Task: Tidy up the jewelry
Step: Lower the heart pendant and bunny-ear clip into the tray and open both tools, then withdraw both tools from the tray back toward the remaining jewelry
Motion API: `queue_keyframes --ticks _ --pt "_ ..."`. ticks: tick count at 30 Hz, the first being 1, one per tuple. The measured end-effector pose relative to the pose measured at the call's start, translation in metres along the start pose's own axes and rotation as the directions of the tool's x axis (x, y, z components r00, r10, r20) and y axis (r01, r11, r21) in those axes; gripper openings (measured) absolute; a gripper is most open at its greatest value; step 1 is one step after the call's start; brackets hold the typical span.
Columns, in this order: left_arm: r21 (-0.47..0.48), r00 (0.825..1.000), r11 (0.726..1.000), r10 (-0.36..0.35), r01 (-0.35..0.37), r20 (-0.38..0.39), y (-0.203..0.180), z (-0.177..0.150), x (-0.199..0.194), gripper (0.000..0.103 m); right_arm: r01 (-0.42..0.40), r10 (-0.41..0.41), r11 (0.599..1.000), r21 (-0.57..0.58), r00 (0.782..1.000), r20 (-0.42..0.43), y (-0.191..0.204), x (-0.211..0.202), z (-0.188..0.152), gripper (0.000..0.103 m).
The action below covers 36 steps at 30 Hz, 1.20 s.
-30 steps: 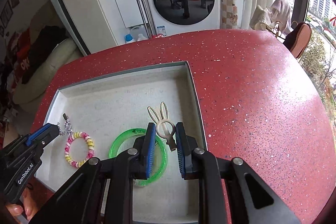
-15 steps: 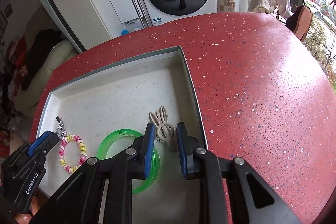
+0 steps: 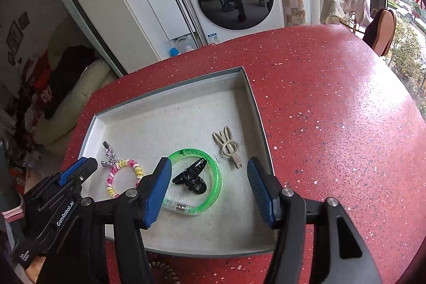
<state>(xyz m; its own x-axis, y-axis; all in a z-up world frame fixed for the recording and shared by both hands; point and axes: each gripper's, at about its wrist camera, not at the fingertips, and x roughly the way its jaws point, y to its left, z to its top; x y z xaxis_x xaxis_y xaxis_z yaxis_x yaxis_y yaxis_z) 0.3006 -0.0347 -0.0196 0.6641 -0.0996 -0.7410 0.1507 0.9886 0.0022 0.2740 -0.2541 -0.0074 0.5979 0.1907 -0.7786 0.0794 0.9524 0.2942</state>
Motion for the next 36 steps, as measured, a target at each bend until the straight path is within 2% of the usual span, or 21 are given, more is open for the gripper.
queue_keyframes --ticks 12,13,14,15,16,18,20,26,36 --pt "-0.014 1.000 1.000 -0.013 0.013 0.001 0.006 -0.009 -0.016 0.034 -0.017 0.017 1.000 -0.014 0.999 0.030 0.004 -0.042 -0.029 0.072" --pt "-0.014 1.000 1.000 -0.013 0.013 0.002 0.006 -0.010 -0.017 0.038 -0.017 0.017 1.000 -0.015 0.999 0.029 0.004 -0.044 -0.033 0.072" --pt "-0.015 1.000 1.000 -0.013 0.013 0.003 0.007 -0.011 -0.018 0.051 -0.019 0.019 1.000 -0.016 0.999 0.029 0.004 -0.046 -0.035 0.073" --pt "-0.020 1.000 1.000 -0.008 0.008 0.003 0.007 -0.011 -0.019 0.100 -0.022 0.022 1.000 -0.017 0.999 0.028 0.004 -0.048 -0.037 0.073" --pt "-0.035 1.000 0.999 0.008 -0.007 0.020 0.009 -0.011 -0.022 0.103 -0.025 0.025 1.000 -0.017 0.999 0.026 0.004 -0.051 -0.042 0.073" --pt "-0.045 0.999 0.999 0.010 -0.008 0.047 0.010 -0.011 -0.028 0.103 -0.030 0.030 0.999 -0.019 0.999 0.021 0.004 -0.054 -0.046 0.073" --pt "-0.045 0.999 0.999 -0.002 0.004 0.033 0.011 -0.010 -0.031 0.103 -0.034 0.034 0.999 -0.020 0.999 0.019 0.004 -0.058 -0.051 0.081" --pt "-0.028 0.998 1.000 -0.006 0.008 0.061 0.011 -0.023 -0.053 0.103 -0.042 0.042 0.998 -0.035 0.999 0.007 0.006 -0.067 -0.070 0.084" --pt "-0.056 0.997 0.995 -0.080 0.078 -0.024 0.011 -0.076 -0.082 0.103 -0.017 0.013 0.997 -0.077 0.999 -0.049 0.006 -0.076 -0.111 0.086"
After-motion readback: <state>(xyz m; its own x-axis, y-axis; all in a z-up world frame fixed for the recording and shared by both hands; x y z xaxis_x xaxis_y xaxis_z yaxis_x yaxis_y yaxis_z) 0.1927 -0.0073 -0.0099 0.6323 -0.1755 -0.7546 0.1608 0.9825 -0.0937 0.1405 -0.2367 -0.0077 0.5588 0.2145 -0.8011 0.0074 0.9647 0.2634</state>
